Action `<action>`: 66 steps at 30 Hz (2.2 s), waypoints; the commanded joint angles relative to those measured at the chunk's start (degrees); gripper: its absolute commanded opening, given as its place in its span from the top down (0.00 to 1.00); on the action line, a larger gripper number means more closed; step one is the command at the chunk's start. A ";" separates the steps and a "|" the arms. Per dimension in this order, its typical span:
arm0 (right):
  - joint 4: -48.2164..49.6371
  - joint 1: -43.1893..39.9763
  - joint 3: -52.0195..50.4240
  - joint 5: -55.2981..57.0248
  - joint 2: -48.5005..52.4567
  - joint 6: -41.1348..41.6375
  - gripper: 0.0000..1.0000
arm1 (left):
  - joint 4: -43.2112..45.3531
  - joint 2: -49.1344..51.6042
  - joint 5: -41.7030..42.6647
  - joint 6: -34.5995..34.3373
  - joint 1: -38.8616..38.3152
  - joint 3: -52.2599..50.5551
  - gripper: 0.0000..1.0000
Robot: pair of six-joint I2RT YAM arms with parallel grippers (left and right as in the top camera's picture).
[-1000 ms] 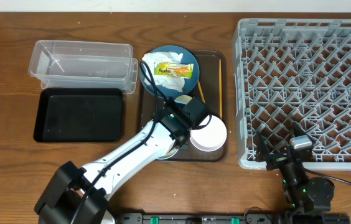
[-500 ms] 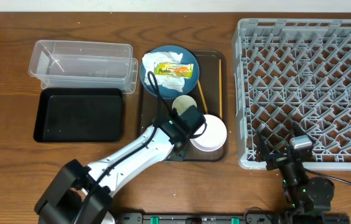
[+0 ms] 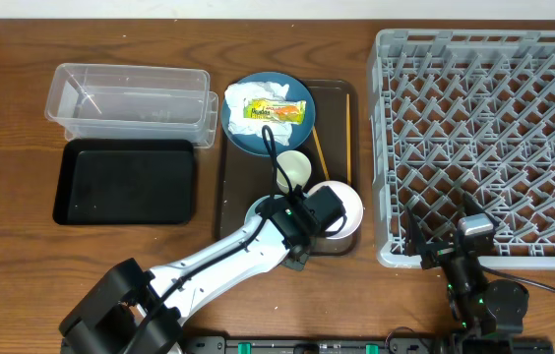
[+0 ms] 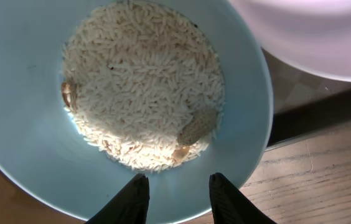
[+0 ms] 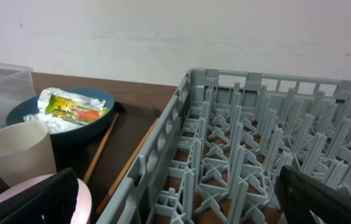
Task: Sort waste into correct bins and load items into the dishwasher rack
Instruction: 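Lower the left gripper and pinch the light-blue bowl's rim, then lift the light-blue bowl with the left gripper toward the black tray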
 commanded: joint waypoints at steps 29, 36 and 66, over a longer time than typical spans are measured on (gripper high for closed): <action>-0.17 0.63 -0.07 -0.22 -0.09 -0.24 0.01 | -1.68 -11.02 -2.84 -12.52 23.63 -0.28 0.57; -0.17 0.63 -0.07 -0.22 -0.09 -0.24 0.01 | 2.10 -9.40 2.84 -10.97 23.65 -3.37 0.57; -0.17 0.63 -0.07 -0.22 -0.09 -0.24 0.01 | 8.63 -2.51 9.35 -1.31 23.39 -6.64 0.67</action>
